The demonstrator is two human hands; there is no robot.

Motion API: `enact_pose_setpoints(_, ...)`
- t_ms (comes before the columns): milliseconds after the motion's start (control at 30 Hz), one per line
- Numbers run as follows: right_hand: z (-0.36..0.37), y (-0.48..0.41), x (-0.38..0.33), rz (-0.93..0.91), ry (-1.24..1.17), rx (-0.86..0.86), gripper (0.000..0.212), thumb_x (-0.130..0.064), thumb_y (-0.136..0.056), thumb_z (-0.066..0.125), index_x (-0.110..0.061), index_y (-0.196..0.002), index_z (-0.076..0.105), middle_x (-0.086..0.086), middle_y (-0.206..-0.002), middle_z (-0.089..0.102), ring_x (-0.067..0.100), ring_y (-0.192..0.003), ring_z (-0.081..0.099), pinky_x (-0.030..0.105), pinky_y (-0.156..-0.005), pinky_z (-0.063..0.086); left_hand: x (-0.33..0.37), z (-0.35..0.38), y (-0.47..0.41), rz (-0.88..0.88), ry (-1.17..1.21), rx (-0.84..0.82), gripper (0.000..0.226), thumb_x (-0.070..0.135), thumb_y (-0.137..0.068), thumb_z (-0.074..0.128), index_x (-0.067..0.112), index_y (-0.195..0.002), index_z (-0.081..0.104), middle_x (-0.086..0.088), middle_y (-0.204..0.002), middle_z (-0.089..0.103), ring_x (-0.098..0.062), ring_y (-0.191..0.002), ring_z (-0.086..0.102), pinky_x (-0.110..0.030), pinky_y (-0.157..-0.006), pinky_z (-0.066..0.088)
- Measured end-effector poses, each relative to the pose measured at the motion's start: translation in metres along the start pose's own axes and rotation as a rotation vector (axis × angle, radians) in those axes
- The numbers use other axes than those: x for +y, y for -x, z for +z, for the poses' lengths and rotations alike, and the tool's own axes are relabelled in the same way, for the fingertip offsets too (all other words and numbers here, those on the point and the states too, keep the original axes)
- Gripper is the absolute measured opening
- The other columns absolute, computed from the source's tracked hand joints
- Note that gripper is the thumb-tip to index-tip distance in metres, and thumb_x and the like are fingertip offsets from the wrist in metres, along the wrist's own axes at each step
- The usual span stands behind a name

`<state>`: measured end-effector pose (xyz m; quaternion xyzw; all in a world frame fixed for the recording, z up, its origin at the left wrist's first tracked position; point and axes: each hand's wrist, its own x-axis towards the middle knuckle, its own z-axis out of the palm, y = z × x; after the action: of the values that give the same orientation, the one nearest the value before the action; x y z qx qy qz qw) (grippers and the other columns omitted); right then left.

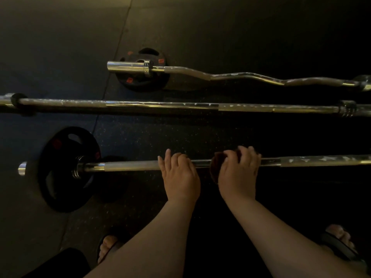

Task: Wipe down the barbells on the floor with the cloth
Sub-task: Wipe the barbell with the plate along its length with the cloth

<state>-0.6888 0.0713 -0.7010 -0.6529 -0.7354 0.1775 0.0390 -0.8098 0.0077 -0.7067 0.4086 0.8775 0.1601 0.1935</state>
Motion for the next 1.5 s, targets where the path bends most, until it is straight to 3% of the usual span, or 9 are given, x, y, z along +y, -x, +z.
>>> enact_pose_setpoints(133, 0.011, 0.005, -0.016, -0.414, 0.093, -0.127, 0.045, -0.030, -0.098, 0.048, -0.024, -0.143, 0.048, 0.002, -0.152, 0.044, 0.026, -0.150, 0.026, 0.049, -0.127, 0.013, 0.012, 0.005, 0.002, 0.003, -0.078, -0.043, 0.046, 0.037, -0.099, 0.024, 0.022, -0.134, 0.051, 0.000, -0.156, 0.039, -0.022, -0.155, 0.001, -0.046, -0.123, -0.014)
enact_pose_setpoints(233, 0.005, -0.007, -0.001, -0.562, 0.137, -0.157, 0.043, -0.031, -0.102, 0.041, -0.027, -0.144, 0.047, -0.003, -0.149, 0.049, 0.023, -0.145, 0.036, 0.046, -0.123, 0.025, 0.016, 0.002, 0.003, 0.003, -0.082, -0.047, 0.049, 0.038, -0.097, 0.024, 0.021, -0.135, 0.050, 0.000, -0.156, 0.039, -0.022, -0.155, 0.001, -0.045, -0.123, -0.013)
enact_pose_setpoints(433, -0.004, -0.004, 0.034, -0.103, 0.047, 0.074, 0.039, -0.023, -0.098, 0.046, -0.020, -0.134, 0.059, 0.012, -0.153, 0.040, 0.033, -0.148, 0.024, 0.050, -0.126, 0.008, 0.020, 0.007, 0.004, 0.042, -0.032, -0.041, 0.040, 0.033, -0.102, 0.028, 0.021, -0.133, 0.051, 0.000, -0.154, 0.040, -0.022, -0.155, 0.002, -0.044, -0.121, -0.017)
enact_pose_setpoints(633, -0.005, -0.005, 0.010, -0.541, 0.151, -0.120, 0.050, -0.025, -0.096, 0.037, -0.019, -0.144, 0.052, 0.002, -0.151, 0.050, 0.025, -0.148, 0.034, 0.045, -0.127, 0.011, 0.029, 0.014, 0.004, 0.082, -0.093, -0.075, 0.054, 0.040, -0.096, 0.017, 0.021, -0.134, 0.051, 0.000, -0.155, 0.041, -0.021, -0.155, -0.001, -0.046, -0.121, -0.018)
enact_pose_setpoints(833, -0.012, -0.011, 0.035, -0.083, 0.040, 0.082, 0.043, -0.014, -0.092, 0.052, -0.018, -0.134, 0.060, 0.006, -0.155, 0.045, 0.027, -0.152, 0.025, 0.047, -0.128, 0.005, 0.035, 0.015, 0.006, 0.107, -0.048, -0.075, 0.039, 0.032, -0.105, 0.028, 0.021, -0.135, 0.051, 0.002, -0.155, 0.041, -0.019, -0.155, 0.000, -0.045, -0.122, -0.018)
enact_pose_setpoints(1033, -0.012, 0.000, 0.020, -0.443, 0.020, -0.084, 0.039, -0.021, -0.099, 0.048, -0.018, -0.138, 0.056, 0.002, -0.148, 0.053, 0.023, -0.148, 0.034, 0.043, -0.127, 0.016, 0.040, 0.022, 0.007, 0.101, -0.144, -0.096, 0.044, 0.040, -0.102, 0.025, 0.024, -0.133, 0.051, 0.002, -0.155, 0.040, -0.021, -0.155, -0.002, -0.049, -0.122, -0.016)
enact_pose_setpoints(1100, -0.016, -0.014, 0.032, -0.446, 0.055, -0.082, 0.036, -0.021, -0.100, 0.047, -0.023, -0.134, 0.057, -0.001, -0.142, 0.056, 0.020, -0.141, 0.040, 0.042, -0.126, 0.021, 0.041, 0.022, 0.006, 0.107, -0.138, -0.111, 0.047, 0.040, -0.101, 0.022, 0.025, -0.134, 0.052, 0.002, -0.155, 0.040, -0.021, -0.155, -0.002, -0.049, -0.122, -0.015)
enact_pose_setpoints(1267, -0.019, -0.017, 0.044, 0.022, 0.001, 0.125, 0.037, -0.019, -0.096, 0.048, -0.021, -0.131, 0.060, 0.000, -0.150, 0.049, 0.024, -0.152, 0.024, 0.045, -0.128, 0.003, 0.042, 0.023, 0.006, 0.124, -0.119, -0.116, 0.039, 0.035, -0.104, 0.028, 0.025, -0.134, 0.051, 0.003, -0.155, 0.040, -0.021, -0.155, -0.001, -0.050, -0.123, -0.013)
enact_pose_setpoints(1500, -0.020, -0.018, 0.054, -0.394, 0.020, -0.044, 0.034, -0.014, -0.096, 0.056, -0.020, -0.129, 0.060, 0.001, -0.135, 0.059, 0.024, -0.142, 0.041, 0.041, -0.126, 0.009, 0.050, 0.020, 0.008, 0.117, -0.124, -0.146, 0.054, 0.039, -0.096, 0.015, 0.023, -0.135, 0.050, 0.002, -0.157, 0.037, -0.021, -0.155, -0.003, -0.051, -0.123, -0.013)
